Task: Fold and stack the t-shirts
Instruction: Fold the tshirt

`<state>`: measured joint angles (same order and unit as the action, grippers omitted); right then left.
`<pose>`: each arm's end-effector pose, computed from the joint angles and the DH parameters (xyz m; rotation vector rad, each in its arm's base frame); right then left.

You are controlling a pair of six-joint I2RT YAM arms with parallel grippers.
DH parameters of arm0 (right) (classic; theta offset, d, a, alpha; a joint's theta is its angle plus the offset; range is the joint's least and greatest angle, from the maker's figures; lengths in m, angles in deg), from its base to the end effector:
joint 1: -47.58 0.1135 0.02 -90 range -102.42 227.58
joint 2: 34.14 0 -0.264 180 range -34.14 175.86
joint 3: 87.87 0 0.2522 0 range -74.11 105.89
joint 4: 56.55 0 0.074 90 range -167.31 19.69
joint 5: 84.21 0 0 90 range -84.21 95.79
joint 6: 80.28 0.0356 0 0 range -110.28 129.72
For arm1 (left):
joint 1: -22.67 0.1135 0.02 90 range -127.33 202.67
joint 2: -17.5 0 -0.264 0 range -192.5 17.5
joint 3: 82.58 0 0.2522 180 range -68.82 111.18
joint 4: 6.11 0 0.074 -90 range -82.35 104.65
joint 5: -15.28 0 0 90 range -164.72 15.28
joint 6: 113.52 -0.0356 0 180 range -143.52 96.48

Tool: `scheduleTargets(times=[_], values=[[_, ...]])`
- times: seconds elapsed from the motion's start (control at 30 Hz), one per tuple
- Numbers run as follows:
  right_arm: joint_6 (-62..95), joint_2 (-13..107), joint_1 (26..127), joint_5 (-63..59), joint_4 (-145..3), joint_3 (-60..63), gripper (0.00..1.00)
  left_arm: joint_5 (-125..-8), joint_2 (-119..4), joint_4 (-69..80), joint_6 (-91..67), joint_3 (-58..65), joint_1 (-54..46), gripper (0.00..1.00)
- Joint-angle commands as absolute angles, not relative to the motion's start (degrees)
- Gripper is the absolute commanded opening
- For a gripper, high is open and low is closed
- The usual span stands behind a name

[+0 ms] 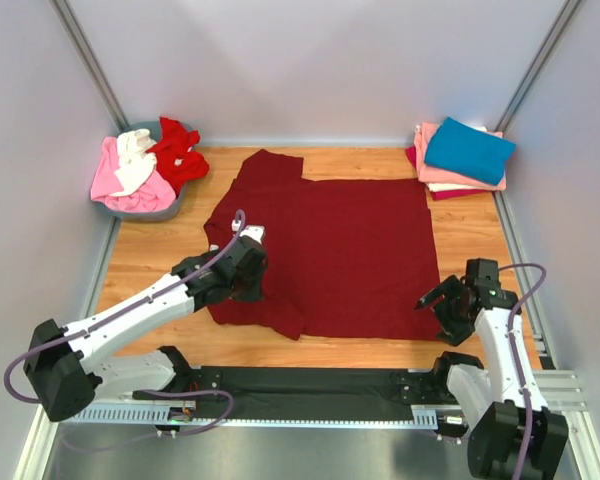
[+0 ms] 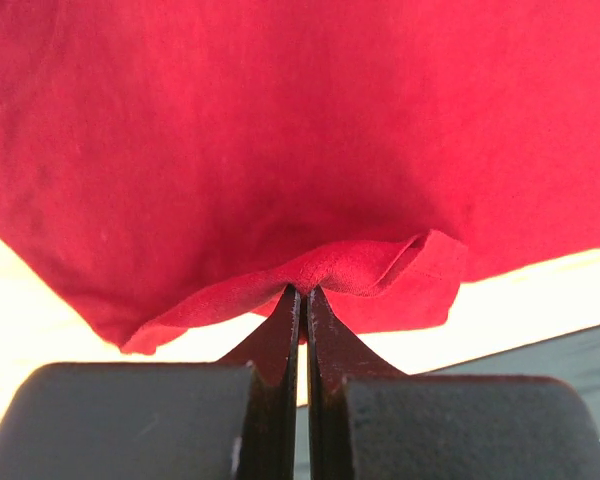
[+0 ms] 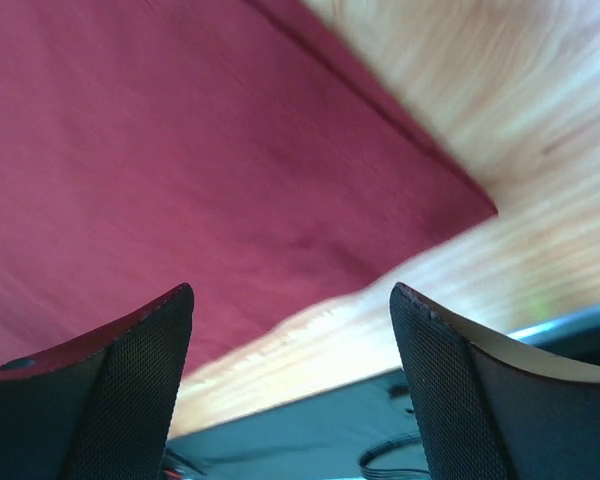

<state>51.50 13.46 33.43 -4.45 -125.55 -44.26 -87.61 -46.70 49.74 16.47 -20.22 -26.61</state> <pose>0.1232 -0.0245 0.1866 1.3143 2.5576 0.3528 0.1465 -0.1580 0.2512 0.1242 2.5672 -0.3163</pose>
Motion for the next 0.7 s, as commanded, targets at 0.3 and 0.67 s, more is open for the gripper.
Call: scheduleTargets(times=[0.3, 0.67], values=[[59.8, 15.7, 39.9, 9.4, -129.5, -44.3, 0.70, -78.7, -46.2, 42.5, 6.5, -17.6, -16.8, 0.00], [59.3, 22.2, 32.0, 9.6, -125.2, -45.8, 0.40, -75.9, -45.5, 40.6, 6.4, -19.2, -14.3, 0.00]])
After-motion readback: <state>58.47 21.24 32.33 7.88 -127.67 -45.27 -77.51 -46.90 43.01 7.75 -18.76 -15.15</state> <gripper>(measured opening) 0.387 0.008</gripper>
